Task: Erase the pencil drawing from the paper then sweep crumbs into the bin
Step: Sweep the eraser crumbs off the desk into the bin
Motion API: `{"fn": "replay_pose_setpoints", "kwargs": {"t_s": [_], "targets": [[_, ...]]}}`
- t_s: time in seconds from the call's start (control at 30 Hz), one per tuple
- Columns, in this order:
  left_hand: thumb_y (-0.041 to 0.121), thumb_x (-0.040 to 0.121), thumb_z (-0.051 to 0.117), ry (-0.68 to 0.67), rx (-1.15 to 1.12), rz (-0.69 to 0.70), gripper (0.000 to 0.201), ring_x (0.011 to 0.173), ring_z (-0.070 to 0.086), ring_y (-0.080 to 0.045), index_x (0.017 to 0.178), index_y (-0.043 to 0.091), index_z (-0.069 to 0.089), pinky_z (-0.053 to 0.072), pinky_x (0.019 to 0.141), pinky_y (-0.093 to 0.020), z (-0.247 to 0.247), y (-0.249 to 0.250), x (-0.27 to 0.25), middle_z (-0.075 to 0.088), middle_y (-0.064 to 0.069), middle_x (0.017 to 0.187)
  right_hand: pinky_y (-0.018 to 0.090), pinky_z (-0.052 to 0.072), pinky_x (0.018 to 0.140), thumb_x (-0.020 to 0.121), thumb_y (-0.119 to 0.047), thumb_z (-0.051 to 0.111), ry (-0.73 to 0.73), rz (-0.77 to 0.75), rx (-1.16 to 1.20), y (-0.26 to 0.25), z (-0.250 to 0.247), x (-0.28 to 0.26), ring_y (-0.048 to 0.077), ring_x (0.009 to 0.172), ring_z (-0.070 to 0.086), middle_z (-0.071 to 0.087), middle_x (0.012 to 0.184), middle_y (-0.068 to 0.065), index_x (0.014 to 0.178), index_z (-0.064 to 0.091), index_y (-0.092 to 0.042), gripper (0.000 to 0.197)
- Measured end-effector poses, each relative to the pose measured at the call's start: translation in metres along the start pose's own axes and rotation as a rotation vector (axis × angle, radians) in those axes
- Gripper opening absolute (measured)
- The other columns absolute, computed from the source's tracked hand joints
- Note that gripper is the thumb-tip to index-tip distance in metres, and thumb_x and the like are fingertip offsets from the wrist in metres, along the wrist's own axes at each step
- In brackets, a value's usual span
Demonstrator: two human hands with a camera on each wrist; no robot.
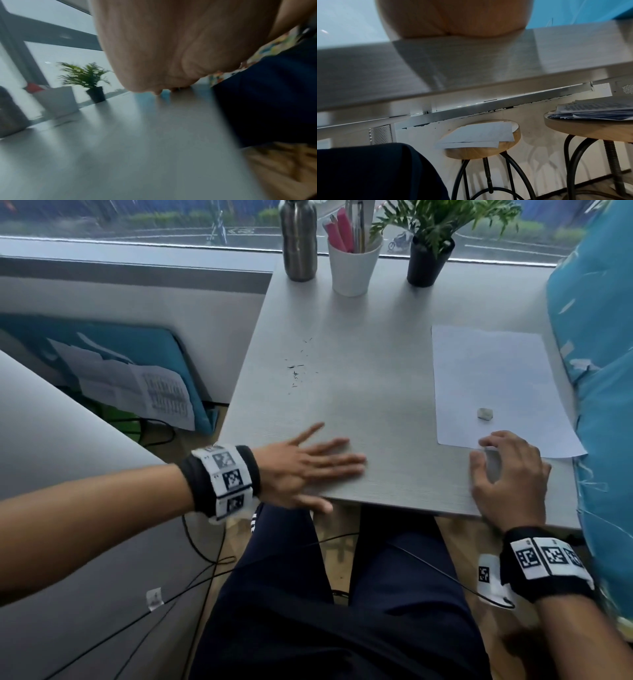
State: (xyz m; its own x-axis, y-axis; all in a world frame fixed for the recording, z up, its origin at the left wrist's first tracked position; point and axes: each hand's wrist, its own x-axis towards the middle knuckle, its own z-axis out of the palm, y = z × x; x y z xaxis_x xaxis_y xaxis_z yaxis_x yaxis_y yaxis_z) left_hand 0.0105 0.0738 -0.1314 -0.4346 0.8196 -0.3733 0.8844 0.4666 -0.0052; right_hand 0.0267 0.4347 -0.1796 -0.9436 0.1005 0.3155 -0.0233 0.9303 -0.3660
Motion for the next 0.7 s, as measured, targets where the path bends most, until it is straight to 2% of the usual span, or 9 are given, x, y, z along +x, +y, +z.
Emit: {"fn": "replay_pose_setpoints", "kwargs": {"t_s": [0.1, 0.17, 0.2, 0.27, 0.4, 0.47, 0.57, 0.7], "targets": [[0.074, 0.091, 0.006, -0.048, 0.018, -0.262, 0.079, 0.147, -0.022, -0.023, 0.154, 0.030, -0.017, -0.016, 0.115, -0.057, -0.006, -0.051, -0.005, -0.018, 0.007, 0.161, 0.042, 0.034, 0.099, 0.090, -0.036, 0.048, 0.000, 0.003, -0.009, 0.001, 0.000, -0.001, 0.025, 0.116, 0.048, 0.056, 0.126, 0.002, 0.110, 0.059, -0.020, 0.028], [0.078, 0.087, 0.002, -0.074, 0.000, -0.474, 0.089, 0.147, -0.022, -0.022, 0.155, 0.022, -0.011, -0.014, 0.115, -0.057, -0.016, -0.075, -0.006, -0.013, 0.000, 0.163, 0.043, 0.034, 0.099, 0.090, -0.037, 0.047, -0.001, 0.002, -0.004, 0.000, 0.000, 0.000, 0.025, 0.117, 0.048, 0.056, 0.126, 0.003, 0.110, 0.058, -0.019, 0.029], [0.079, 0.086, 0.002, -0.072, -0.012, -0.518, 0.093, 0.147, -0.021, -0.022, 0.156, 0.019, -0.009, -0.013, 0.115, -0.057, -0.022, -0.078, -0.005, -0.011, -0.002, 0.163, 0.043, 0.034, 0.099, 0.090, -0.037, 0.047, -0.003, 0.001, -0.002, 0.000, -0.001, 0.000, 0.025, 0.117, 0.048, 0.056, 0.126, 0.003, 0.110, 0.059, -0.019, 0.029], [0.081, 0.085, 0.005, -0.040, 0.007, -0.436, 0.095, 0.148, -0.020, -0.023, 0.156, 0.018, -0.008, -0.013, 0.115, -0.058, -0.029, -0.061, 0.003, -0.012, -0.002, 0.163, 0.043, 0.035, 0.098, 0.090, -0.037, 0.047, -0.005, 0.000, -0.004, 0.001, 0.000, 0.000, 0.026, 0.116, 0.049, 0.056, 0.126, 0.003, 0.110, 0.059, -0.019, 0.029], [0.078, 0.087, 0.009, -0.009, 0.022, -0.036, 0.090, 0.147, -0.023, -0.023, 0.156, 0.023, -0.010, -0.020, 0.114, -0.057, -0.024, 0.019, 0.019, -0.015, 0.003, 0.162, 0.043, 0.035, 0.097, 0.089, -0.038, 0.047, -0.004, 0.004, -0.001, 0.001, -0.001, 0.000, 0.026, 0.116, 0.049, 0.057, 0.126, 0.003, 0.110, 0.059, -0.018, 0.031], [0.075, 0.090, 0.015, -0.005, -0.012, 0.028, 0.086, 0.147, -0.024, -0.021, 0.156, 0.026, -0.010, -0.020, 0.114, -0.056, -0.015, 0.036, 0.021, -0.015, 0.005, 0.162, 0.043, 0.035, 0.097, 0.089, -0.038, 0.047, -0.005, 0.003, 0.002, 0.001, -0.001, 0.000, 0.026, 0.116, 0.049, 0.057, 0.126, 0.003, 0.110, 0.059, -0.018, 0.031], [0.072, 0.091, 0.014, -0.006, -0.027, -0.059, 0.081, 0.147, -0.023, -0.023, 0.154, 0.030, -0.017, -0.020, 0.114, -0.056, -0.007, 0.007, 0.017, -0.020, 0.009, 0.161, 0.043, 0.035, 0.098, 0.089, -0.038, 0.048, -0.004, 0.006, 0.003, 0.001, -0.001, 0.000, 0.026, 0.116, 0.049, 0.056, 0.126, 0.004, 0.110, 0.059, -0.018, 0.030], [0.078, 0.088, 0.005, -0.053, -0.035, -0.435, 0.089, 0.147, -0.022, -0.025, 0.155, 0.023, -0.014, -0.015, 0.114, -0.059, -0.015, -0.059, 0.013, -0.016, 0.001, 0.162, 0.043, 0.035, 0.097, 0.089, -0.038, 0.048, -0.001, 0.007, 0.003, 0.001, 0.000, 0.000, 0.026, 0.117, 0.049, 0.056, 0.126, 0.003, 0.109, 0.059, -0.019, 0.030]]}}
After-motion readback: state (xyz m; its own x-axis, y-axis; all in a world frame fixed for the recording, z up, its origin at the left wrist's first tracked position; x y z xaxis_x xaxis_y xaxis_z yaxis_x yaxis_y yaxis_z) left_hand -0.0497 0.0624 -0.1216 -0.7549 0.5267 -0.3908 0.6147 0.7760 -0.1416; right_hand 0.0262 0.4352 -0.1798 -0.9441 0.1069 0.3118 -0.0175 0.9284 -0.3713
